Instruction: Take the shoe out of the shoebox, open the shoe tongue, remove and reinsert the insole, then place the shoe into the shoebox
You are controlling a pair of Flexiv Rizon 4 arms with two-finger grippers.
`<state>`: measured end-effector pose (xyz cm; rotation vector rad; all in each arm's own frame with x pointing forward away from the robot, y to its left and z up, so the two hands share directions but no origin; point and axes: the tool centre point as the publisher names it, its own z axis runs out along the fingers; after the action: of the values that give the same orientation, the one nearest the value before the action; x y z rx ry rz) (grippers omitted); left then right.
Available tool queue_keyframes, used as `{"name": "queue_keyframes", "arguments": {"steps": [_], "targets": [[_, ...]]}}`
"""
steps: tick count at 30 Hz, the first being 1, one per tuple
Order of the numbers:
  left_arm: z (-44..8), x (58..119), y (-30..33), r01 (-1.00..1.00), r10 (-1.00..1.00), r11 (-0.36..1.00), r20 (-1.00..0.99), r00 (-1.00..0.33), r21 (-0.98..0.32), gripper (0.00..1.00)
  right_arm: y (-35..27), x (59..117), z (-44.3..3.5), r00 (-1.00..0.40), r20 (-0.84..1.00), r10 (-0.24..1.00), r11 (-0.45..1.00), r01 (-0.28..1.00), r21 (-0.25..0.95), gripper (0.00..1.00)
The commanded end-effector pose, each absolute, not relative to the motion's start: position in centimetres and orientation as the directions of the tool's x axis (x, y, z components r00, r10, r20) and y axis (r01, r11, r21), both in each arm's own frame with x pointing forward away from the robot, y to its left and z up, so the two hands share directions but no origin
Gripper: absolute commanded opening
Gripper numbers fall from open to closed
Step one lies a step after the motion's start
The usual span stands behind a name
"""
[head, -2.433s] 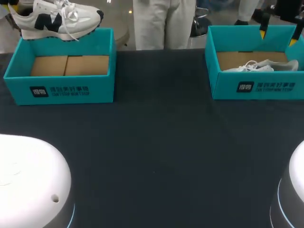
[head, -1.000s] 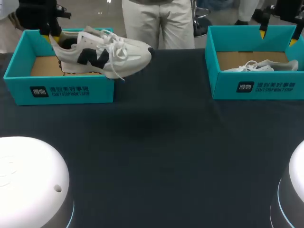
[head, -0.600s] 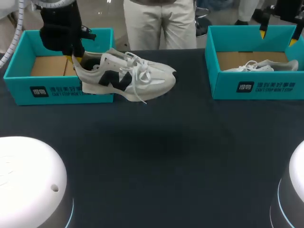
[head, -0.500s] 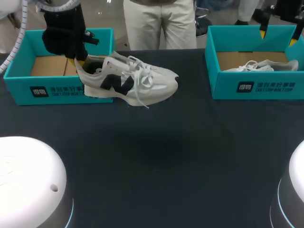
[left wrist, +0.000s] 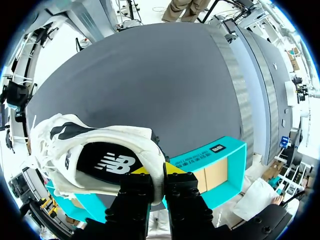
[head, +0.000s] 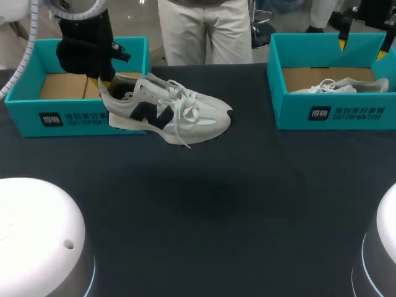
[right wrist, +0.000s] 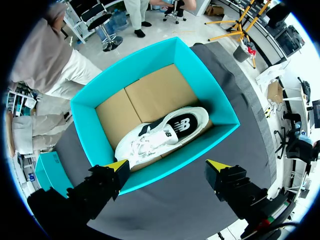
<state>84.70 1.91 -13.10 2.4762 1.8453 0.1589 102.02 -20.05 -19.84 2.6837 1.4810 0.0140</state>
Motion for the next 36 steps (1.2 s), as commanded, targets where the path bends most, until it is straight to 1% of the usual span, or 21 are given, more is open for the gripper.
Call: {"name": "queue_keyframes", "arguments": {"steps": [1, 19, 25, 36], "targets": [[-12.9, 84.7, 2.0, 0.952, 0.957, -0.288, 0.053, 0.284, 0.102, 0.00, -20.1, 101.9, -19.8, 0.534, -0.027, 0.845, -0.531, 0.844, 0.072, 1.00], [-12.9, 84.7, 2.0, 0.952, 0.957, -0.288, 0.053, 0.284, 0.102, 0.00, -20.1, 101.9, -19.8, 0.534, -0.027, 0.845, -0.531, 0.844, 0.072, 1.00], [-13.9, 83.2, -1.5, 0.966, 0.967, -0.250, 0.058, 0.246, 0.068, 0.00, -20.1, 101.9, -19.8, 0.534, -0.027, 0.845, -0.531, 0.844, 0.072, 1.00], [-15.4, 80.2, -6.1, 0.974, 0.973, -0.225, 0.047, 0.224, 0.020, 0.00, -20.1, 101.9, -19.8, 0.534, -0.027, 0.845, -0.531, 0.844, 0.072, 1.00]]}}
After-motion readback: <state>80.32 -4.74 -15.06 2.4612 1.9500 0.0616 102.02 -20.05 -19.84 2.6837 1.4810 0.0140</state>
